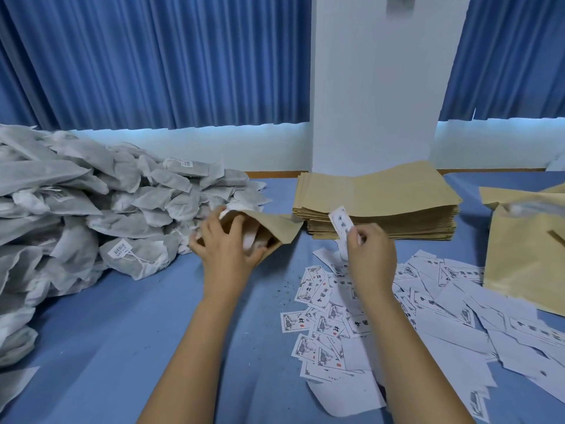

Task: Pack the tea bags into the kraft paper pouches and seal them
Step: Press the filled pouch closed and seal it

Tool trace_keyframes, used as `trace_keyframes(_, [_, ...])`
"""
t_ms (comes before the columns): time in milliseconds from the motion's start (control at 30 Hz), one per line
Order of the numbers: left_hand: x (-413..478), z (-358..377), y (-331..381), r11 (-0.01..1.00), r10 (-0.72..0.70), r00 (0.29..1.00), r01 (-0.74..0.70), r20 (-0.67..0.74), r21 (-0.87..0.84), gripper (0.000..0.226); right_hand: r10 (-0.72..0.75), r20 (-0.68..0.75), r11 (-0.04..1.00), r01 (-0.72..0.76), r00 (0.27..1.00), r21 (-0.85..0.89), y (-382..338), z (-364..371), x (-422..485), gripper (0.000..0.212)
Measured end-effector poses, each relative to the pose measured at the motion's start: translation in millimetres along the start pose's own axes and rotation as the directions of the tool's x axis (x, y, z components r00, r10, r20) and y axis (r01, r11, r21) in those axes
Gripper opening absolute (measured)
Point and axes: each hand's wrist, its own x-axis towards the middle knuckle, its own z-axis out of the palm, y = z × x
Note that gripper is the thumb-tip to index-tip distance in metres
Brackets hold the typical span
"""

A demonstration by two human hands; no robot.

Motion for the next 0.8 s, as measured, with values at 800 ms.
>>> trace_keyframes(800, [-15.9, -12.5, 42.5, 0.81, 0.169, 0.98, -0.199, -0.107, -0.552, 0.04, -0.28, 0.603, 0.861, 0.474, 0.747, -0.187, -48.5, 41.7, -47.2, 0.061])
